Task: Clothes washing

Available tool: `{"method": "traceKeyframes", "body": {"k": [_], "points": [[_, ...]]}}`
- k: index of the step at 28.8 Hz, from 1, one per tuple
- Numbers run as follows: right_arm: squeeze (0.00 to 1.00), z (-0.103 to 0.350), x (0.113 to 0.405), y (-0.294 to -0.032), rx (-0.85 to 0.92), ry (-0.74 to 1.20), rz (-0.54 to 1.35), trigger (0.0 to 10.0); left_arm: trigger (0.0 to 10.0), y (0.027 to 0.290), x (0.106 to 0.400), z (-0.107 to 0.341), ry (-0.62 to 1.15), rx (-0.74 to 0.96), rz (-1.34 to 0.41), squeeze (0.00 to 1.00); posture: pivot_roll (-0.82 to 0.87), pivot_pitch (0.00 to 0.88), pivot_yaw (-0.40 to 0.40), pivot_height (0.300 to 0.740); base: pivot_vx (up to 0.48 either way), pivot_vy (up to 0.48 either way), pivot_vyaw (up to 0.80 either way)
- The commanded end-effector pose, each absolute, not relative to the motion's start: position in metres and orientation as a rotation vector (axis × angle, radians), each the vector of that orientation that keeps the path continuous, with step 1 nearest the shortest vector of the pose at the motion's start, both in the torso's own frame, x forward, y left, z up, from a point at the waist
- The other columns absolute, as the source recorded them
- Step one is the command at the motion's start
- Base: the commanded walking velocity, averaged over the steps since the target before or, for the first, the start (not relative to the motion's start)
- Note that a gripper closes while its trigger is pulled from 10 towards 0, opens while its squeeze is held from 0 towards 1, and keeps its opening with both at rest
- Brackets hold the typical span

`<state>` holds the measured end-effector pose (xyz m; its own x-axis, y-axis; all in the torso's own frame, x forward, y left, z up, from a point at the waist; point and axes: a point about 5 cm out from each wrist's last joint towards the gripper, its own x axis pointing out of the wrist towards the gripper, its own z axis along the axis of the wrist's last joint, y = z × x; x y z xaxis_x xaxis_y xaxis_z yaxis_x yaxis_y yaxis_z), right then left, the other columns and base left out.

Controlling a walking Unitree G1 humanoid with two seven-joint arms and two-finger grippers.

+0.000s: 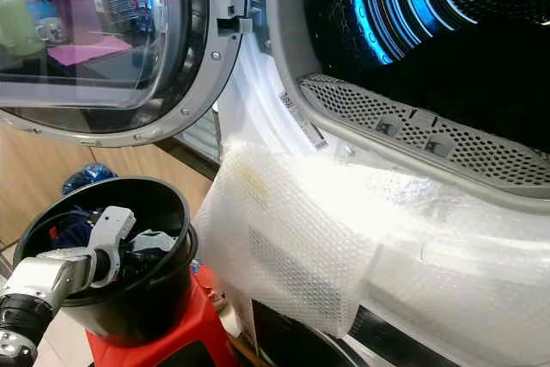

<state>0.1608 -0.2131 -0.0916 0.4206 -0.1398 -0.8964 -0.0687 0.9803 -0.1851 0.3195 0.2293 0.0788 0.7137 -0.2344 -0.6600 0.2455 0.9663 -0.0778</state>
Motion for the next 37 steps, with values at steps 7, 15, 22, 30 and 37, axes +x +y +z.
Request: {"method": "traceKeyframes", "body": {"k": [7, 15, 22, 30, 37], "points": [[0.0, -0.093, 0.162, -0.207, -0.182, 1.148, -0.047, 10.0, 10.0, 0.233, 0.306, 0.064, 0.83, 0.034, -0.254, 0.0, 0.02, 0.0, -0.013, 0.74, 0.0, 0.0, 0.0], [0.0, -0.092, 0.165, -0.201, -0.183, 1.149, -0.026, 10.0, 0.0, 0.244, 0.294, 0.062, 0.887, 0.095, -0.296, 0.0, 0.04, 0.0, 0.0, 0.74, 0.0, 0.0, 0.0], [0.0, -0.088, 0.175, -0.196, -0.156, 1.127, -0.014, 10.0, 0.0, 0.25, 0.279, 0.054, 0.957, 0.146, -0.363, 0.0, 0.04, 0.0, 0.008, 0.74, 0.0, 0.0, 0.0], [0.0, -0.085, 0.184, -0.19, -0.226, 1.113, 0.067, 10.0, 0.0, 0.252, 0.279, 0.058, 0.958, 0.166, -0.386, 0.0, 0.04, 0.0, 0.012, 0.74, 0.0, 0.0, 0.0], [0.0, -0.084, 0.187, -0.186, -0.231, 1.11, 0.1, 10.0, 0.0, 0.258, 0.276, 0.062, 0.964, 0.161, -0.372, 0.0, 0.05, 0.0, 0.002, 0.74, 0.0, 0.0, 0.0]]}}
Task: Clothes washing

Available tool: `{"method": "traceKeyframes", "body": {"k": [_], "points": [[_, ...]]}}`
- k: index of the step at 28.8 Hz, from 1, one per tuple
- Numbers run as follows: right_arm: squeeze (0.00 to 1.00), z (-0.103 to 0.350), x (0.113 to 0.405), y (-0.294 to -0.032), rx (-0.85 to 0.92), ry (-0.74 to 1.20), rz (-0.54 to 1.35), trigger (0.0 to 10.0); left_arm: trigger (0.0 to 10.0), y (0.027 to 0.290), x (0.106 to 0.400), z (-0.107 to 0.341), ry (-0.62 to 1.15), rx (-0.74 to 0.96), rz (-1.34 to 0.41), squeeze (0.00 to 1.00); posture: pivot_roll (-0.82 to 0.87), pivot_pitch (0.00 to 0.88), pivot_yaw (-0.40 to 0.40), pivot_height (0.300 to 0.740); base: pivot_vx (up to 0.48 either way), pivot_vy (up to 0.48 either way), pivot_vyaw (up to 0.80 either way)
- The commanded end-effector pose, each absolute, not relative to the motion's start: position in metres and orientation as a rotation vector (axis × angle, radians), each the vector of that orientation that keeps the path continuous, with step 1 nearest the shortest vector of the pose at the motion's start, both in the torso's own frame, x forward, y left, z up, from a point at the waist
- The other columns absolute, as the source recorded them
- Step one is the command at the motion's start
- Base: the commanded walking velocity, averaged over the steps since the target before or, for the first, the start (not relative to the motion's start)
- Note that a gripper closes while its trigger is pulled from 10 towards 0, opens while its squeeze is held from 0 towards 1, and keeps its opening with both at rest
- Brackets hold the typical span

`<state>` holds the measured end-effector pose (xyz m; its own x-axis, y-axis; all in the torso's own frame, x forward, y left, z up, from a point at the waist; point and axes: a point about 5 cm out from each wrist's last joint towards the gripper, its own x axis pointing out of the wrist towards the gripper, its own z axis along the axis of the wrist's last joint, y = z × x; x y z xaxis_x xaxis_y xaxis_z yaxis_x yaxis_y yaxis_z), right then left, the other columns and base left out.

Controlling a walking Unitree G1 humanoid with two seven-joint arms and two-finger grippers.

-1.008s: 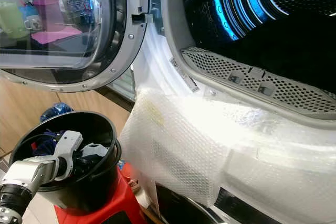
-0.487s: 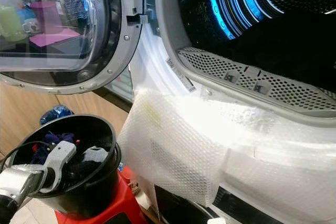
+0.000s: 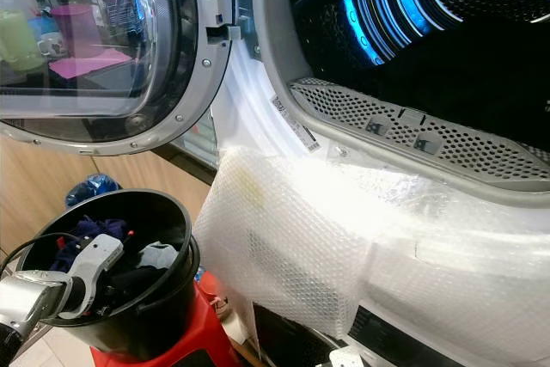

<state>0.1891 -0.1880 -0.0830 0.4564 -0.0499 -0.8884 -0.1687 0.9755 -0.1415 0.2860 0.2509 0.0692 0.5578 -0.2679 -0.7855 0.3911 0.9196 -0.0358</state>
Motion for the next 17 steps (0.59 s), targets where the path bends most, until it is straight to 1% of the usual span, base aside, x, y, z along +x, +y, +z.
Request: {"method": "traceKeyframes", "body": {"k": [1, 4, 11, 17], "points": [[0.0, -0.084, 0.187, -0.185, -0.241, 1.111, 0.118, 10.0, 0.0, 0.258, 0.277, 0.062, 0.962, 0.16, -0.373, 0.0, 0.05, 0.0, -0.002, 0.74, 0.0, 0.0, 0.0], [0.0, -0.086, 0.184, -0.185, -0.26, 1.126, 0.152, 10.0, 0.0, 0.255, 0.276, 0.062, 0.955, 0.143, -0.382, 0.0, 0.04, 0.0, -0.016, 0.74, 0.0, 0.0, 0.0], [0.0, -0.084, 0.181, -0.204, -0.274, 1.139, 0.117, 10.0, 0.0, 0.246, 0.269, 0.057, 0.959, 0.077, -0.405, 0.0, -0.01, 0.016, -0.044, 0.74, 0.0, 0.0, 0.0], [0.0, -0.082, 0.18, -0.221, -0.3, 1.149, 0.096, 10.0, 0.0, 0.233, 0.263, 0.062, 0.936, 0.012, -0.452, 0.0, -0.01, 0.029, -0.077, 0.74, 0.0, 0.0, 0.0]]}}
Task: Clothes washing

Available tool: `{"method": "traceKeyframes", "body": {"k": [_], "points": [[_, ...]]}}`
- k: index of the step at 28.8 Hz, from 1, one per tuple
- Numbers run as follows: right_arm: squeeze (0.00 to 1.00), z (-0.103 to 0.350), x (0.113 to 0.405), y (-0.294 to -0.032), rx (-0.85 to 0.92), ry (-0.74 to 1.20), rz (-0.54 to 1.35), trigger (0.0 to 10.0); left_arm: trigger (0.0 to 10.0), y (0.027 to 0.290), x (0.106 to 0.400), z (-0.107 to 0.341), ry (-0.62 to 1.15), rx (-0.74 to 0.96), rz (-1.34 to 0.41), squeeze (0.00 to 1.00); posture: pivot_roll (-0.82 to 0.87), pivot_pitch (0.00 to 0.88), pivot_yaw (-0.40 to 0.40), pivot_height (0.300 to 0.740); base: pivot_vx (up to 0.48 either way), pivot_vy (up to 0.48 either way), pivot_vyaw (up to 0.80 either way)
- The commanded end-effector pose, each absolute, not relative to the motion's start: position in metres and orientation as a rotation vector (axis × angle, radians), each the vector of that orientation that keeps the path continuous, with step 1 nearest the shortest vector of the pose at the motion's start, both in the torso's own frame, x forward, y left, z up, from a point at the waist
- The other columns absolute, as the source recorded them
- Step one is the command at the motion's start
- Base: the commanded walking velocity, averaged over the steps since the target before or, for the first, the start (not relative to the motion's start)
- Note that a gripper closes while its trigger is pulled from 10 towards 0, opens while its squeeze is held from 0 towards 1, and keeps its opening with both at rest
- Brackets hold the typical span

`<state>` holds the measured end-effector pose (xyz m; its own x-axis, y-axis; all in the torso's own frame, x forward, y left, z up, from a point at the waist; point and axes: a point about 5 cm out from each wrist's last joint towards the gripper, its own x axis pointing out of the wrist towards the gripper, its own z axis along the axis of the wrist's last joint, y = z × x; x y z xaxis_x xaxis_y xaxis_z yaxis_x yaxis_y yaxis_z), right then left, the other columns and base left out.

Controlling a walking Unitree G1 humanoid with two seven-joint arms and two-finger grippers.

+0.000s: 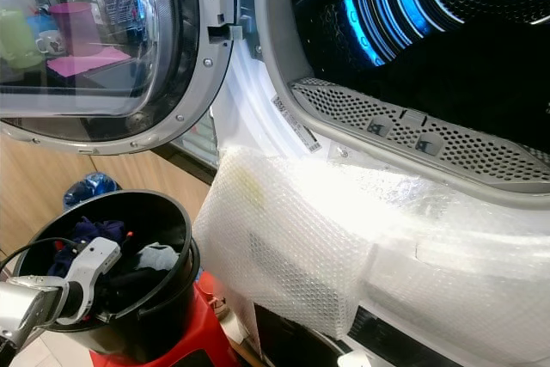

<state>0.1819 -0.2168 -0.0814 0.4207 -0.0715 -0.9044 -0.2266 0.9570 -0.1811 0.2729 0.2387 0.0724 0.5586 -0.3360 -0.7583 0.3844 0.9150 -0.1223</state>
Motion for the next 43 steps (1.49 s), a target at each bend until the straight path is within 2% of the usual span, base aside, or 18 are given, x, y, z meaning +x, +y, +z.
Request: {"method": "traceKeyframes", "body": {"k": [1, 4, 9, 13, 17, 22, 28, 33, 37, 43], "points": [[0.0, -0.081, 0.18, -0.222, -0.305, 1.15, 0.097, 10.0, 0.0, 0.233, 0.263, 0.062, 0.936, 0.007, -0.455, 0.0, -0.01, 0.029, -0.077, 0.74, 0.0, 0.0, 0.0], [0.0, -0.078, 0.185, -0.224, -0.317, 1.141, 0.105, 10.0, 0.0, 0.234, 0.25, 0.062, 0.955, -0.02, -0.517, 0.0, 0.01, 0.032, -0.086, 0.74, 0.0, 0.0, 0.0], [0.0, -0.076, 0.192, -0.218, -0.31, 1.127, 0.123, 10.0, 0.0, 0.241, 0.246, 0.07, 0.94, -0.008, -0.544, 0.0, 0.02, 0.029, -0.085, 0.74, 0.0, 0.0, 0.0], [0.0, -0.074, 0.2, -0.206, -0.284, 1.098, 0.138, 10.0, 0.0, 0.256, 0.244, 0.085, 0.906, 0.037, -0.574, 0.0, 0.05, 0.038, -0.075, 0.74, 0.0, 0.0, 0.0], [0.0, -0.075, 0.203, -0.194, -0.259, 1.084, 0.164, 10.0, 0.0, 0.284, 0.243, 0.112, 0.864, 0.119, -0.495, 0.0, 0.07, 0.047, -0.064, 0.74, 0.0, 0.0, 0.0], [0.0, -0.076, 0.203, -0.186, -0.218, 1.078, 0.162, 10.0, 0.0, 0.295, 0.236, 0.135, 0.836, 0.124, -0.495, 0.0, 0.1, 0.049, -0.043, 0.74, 0.0, 0.0, 0.0], [0.0, -0.077, 0.202, -0.18, -0.179, 1.075, 0.167, 10.0, 0.0, 0.292, 0.214, 0.171, 0.814, 0.178, -0.73, 0.0, 0.13, 0.041, -0.022, 0.74, 0.0, 0.0, 0.0], [0.0, -0.078, 0.201, -0.169, -0.155, 1.079, 0.202, 10.0, 0.0, 0.285, 0.188, 0.191, 0.828, 0.187, -1.04, 0.0, 0.15, 0.024, -0.003, 0.74, 0.0, 0.0, 0.0], [0.0, -0.079, 0.201, -0.163, -0.131, 1.077, 0.209, 10.0, 0.0, 0.275, 0.186, 0.206, 0.762, 0.141, -1.16, 0.0, 0.15, 0.012, 0.004, 0.74, 0.0, 0.0, 0.0], [0.0, -0.079, 0.201, -0.158, -0.086, 1.076, 0.203, 10.0, 0.0, 0.241, 0.199, 0.239, 0.657, 0.232, -1.397, 0.0, 0.15, 0.0, 0.021, 0.74, 0.0, 0.0, 0.0]]}}
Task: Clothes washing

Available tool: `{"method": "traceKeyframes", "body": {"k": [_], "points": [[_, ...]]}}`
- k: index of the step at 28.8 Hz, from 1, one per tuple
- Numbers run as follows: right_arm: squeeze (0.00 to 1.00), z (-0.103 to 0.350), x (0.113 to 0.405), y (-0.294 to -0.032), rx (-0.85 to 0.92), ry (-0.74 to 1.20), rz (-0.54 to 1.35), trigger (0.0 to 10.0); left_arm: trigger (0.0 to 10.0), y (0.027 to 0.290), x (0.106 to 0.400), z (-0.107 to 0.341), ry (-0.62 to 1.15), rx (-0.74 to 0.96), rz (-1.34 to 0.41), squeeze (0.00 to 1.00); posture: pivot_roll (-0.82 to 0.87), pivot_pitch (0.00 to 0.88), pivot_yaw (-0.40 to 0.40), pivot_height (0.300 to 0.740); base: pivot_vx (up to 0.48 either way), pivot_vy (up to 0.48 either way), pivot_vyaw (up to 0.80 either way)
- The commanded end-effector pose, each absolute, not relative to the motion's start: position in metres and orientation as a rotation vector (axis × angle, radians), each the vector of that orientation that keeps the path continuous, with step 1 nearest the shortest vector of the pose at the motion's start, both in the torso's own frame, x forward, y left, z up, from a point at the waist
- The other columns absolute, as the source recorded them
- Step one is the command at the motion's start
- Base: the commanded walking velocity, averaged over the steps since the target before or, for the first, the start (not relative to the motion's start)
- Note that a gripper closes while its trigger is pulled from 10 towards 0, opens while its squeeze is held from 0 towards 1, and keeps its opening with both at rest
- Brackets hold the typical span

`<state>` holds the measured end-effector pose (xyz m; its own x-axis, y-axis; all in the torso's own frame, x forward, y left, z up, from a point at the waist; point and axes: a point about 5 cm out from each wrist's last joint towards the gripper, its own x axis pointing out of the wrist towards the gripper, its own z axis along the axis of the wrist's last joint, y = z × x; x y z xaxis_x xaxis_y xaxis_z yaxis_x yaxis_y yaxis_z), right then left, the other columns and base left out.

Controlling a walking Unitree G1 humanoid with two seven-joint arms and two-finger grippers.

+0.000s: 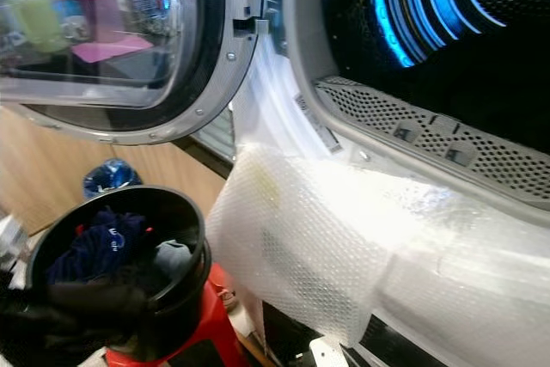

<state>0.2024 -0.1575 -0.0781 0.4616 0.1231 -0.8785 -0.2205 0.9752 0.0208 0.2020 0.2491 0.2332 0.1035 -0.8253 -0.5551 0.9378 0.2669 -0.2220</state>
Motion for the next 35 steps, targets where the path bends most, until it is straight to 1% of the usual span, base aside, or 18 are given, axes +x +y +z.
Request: {"method": "traceKeyframes", "body": {"k": [1, 2, 3, 4, 5, 6, 7, 8, 12, 13, 18, 23, 24, 26, 30, 33, 34, 35], "points": [[0.0, -0.079, 0.2, -0.158, -0.082, 1.078, 0.199, 10.0, 0.0, 0.237, 0.202, 0.245, 0.638, 0.269, -1.435, 0.0, 0.15, 0.0, 0.022, 0.74, 0.0, 0.0, 0.0], [0.0, -0.079, 0.2, -0.158, -0.082, 1.078, 0.199, 10.0, 0.0, 0.237, 0.202, 0.245, 0.638, 0.269, -1.435, 0.0, 0.15, 0.0, 0.022, 0.74, 0.0, 0.0, 0.0], [0.0, -0.08, 0.199, -0.158, -0.076, 1.084, 0.189, 10.0, 0.0, 0.229, 0.213, 0.26, 0.583, 0.354, -1.512, 0.0, 0.16, 0.0, 0.021, 0.74, 0.0, 0.0, 0.0], [0.0, -0.08, 0.199, -0.158, -0.076, 1.084, 0.189, 10.0, 0.0, 0.229, 0.213, 0.26, 0.583, 0.354, -1.512, 0.0, 0.16, 0.0, 0.021, 0.74, 0.0, 0.0, 0.0], [0.0, -0.081, 0.198, -0.159, -0.068, 1.086, 0.174, 10.0, 0.0, 0.222, 0.225, 0.272, 0.526, 0.422, -1.551, 0.0, 0.16, 0.0, 0.021, 0.74, 0.0, 0.0, 0.0], [0.0, -0.081, 0.198, -0.159, -0.068, 1.086, 0.174, 10.0, 0.0, 0.222, 0.225, 0.272, 0.526, 0.422, -1.551, 0.0, 0.16, 0.0, 0.021, 0.74, 0.0, 0.0, 0.0], [0.0, -0.081, 0.197, -0.16, -0.054, 1.086, 0.145, 10.0, 0.0, 0.211, 0.24, 0.284, 0.447, 0.478, -1.573, 0.0, 0.15, 0.0, 0.023, 0.74, 0.0, 0.0, 0.0], [0.0, -0.081, 0.197, -0.16, -0.054, 1.086, 0.145, 10.0, 0.0, 0.211, 0.24, 0.284, 0.447, 0.478, -1.573, 0.0, 0.15, 0.0, 0.023, 0.74, 0.0, 0.0, 0.0], [0.0, -0.081, 0.197, -0.163, -0.039, 1.084, 0.106, 10.0, 0.0, 0.176, 0.27, 0.308, 0.246, 0.521, -1.628, 0.0, 0.16, 0.0, 0.03, 0.74, 0.0, 0.0, 0.0], [0.0, -0.081, 0.197, -0.163, -0.039, 1.084, 0.106, 10.0, 0.0, 0.176, 0.27, 0.308, 0.246, 0.521, -1.628, 0.0, 0.16, 0.0, 0.03, 0.74, 0.0, 0.0, 0.0], [0.0, -0.084, 0.191, -0.165, -0.027, 1.095, 0.058, 10.0, 0.0, 0.118, 0.285, 0.346, -0.045, 0.508, -1.751, 0.0, 0.18, 0.0, 0.029, 0.74, 0.0, 0.0, 0.0], [0.0, -0.087, 0.186, -0.163, -0.033, 1.108, 0.051, 10.0, 0.0, 0.088, 0.291, 0.363, -0.097, 0.607, -1.842, 0.0, 0.2, 0.0, 0.031, 0.74, 0.0, 0.0, 0.0], [0.0, -0.087, 0.186, -0.163, -0.033, 1.108, 0.051, 10.0, 0.0, 0.088, 0.291, 0.363, -0.097, 0.607, -1.842, 0.0, 0.2, 0.0, 0.031, 0.74, 0.0, 0.0, 0.0], [0.0, -0.087, 0.185, -0.163, -0.03, 1.109, 0.04, 10.0, 0.0, 0.074, 0.295, 0.373, -0.128, 0.611, -1.872, 0.0, 0.19, 0.0, 0.037, 0.74, 0.0, 0.0, 0.0], [0.0, -0.087, 0.185, -0.165, -0.029, 1.099, -0.003, 10.0, 0.0, 0.037, 0.299, 0.373, -0.176, 0.576, -1.924, 0.0, 0.18, 0.0, 0.048, 0.74, 0.0, 0.0, 0.0], [0.0, -0.087, 0.185, -0.167, -0.031, 1.094, -0.027, 10.0, 0.0, 0.022, 0.3, 0.368, -0.186, 0.547, -1.942, 0.0, 0.18, 0.0, 0.05, 0.74, 0.0, 0.0, 0.0], [0.0, -0.087, 0.185, -0.167, -0.031, 1.094, -0.027, 10.0, 0.0, 0.022, 0.3, 0.368, -0.186, 0.547, -1.942, 0.0, 0.18, 0.0, 0.05, 0.74, 0.0, 0.0, 0.0], [0.0, -0.087, 0.185, -0.169, -0.038, 1.091, -0.045, 10.0, 0.0, 0.012, 0.301, 0.363, -0.186, 0.521, -1.95, 0.0, 0.17, 0.0, 0.054, 0.74, 0.0, 0.0, 0.0]]}}
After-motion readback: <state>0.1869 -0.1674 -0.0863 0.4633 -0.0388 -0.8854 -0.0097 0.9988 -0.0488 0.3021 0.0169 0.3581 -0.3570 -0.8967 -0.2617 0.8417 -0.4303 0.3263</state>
